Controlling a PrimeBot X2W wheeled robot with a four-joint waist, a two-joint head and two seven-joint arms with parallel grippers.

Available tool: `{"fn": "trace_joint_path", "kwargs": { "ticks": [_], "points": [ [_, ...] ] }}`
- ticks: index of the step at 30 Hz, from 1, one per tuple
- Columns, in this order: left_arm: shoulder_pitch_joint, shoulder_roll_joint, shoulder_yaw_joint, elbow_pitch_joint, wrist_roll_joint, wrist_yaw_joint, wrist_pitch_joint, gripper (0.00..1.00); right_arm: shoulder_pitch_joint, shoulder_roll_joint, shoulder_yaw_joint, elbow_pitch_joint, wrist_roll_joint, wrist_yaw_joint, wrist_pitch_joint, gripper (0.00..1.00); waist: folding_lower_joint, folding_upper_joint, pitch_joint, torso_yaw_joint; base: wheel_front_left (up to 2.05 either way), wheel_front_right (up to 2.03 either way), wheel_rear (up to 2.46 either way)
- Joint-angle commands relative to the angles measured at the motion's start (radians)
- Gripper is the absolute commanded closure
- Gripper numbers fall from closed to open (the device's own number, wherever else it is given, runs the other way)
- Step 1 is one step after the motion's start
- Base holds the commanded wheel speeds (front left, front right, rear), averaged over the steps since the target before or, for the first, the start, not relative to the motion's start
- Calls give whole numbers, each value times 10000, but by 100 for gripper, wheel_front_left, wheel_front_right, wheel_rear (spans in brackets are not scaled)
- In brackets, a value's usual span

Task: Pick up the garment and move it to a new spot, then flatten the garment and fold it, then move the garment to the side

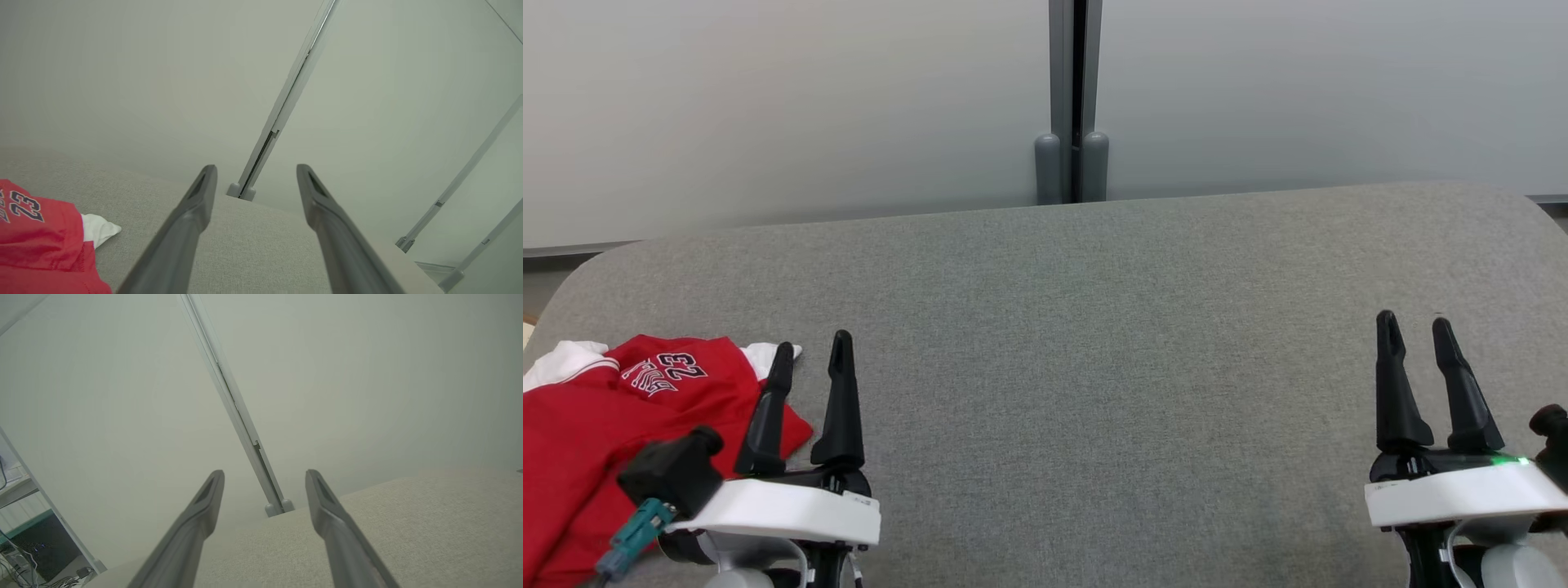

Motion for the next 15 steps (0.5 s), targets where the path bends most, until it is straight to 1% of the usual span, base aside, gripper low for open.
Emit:
{"fn": "trace_joint_path", "kwargs": {
  "ticks": [1, 3, 4, 9, 15],
  "points": [
    [-80, 122, -198, -58, 419, 249, -102, 0, 11, -40, -40, 3, -488, 0, -124, 0, 0, 0, -10, -2, 0, 0, 0],
    [-93, 274, -464, -14, 791, 553, -163, 0, 65, -8, -49, 167, -825, 0, -175, 0, 0, 0, -21, -7, 0, 0, 0],
    [-93, 274, -464, -14, 791, 553, -163, 0, 65, -8, -49, 167, -825, 0, -175, 0, 0, 0, -21, -7, 0, 0, 0],
    [-178, 749, -1278, 267, 1611, 1387, -296, 0, 110, 28, -77, 297, -1720, 0, -321, 0, 0, 0, -37, -15, 0, 0, 0],
    [-309, 1178, -2042, 656, 2171, 2335, -453, 0, 165, 49, 17, 469, -2566, 0, -473, 0, 0, 0, -45, -25, 0, 0, 0]
  ]
}}
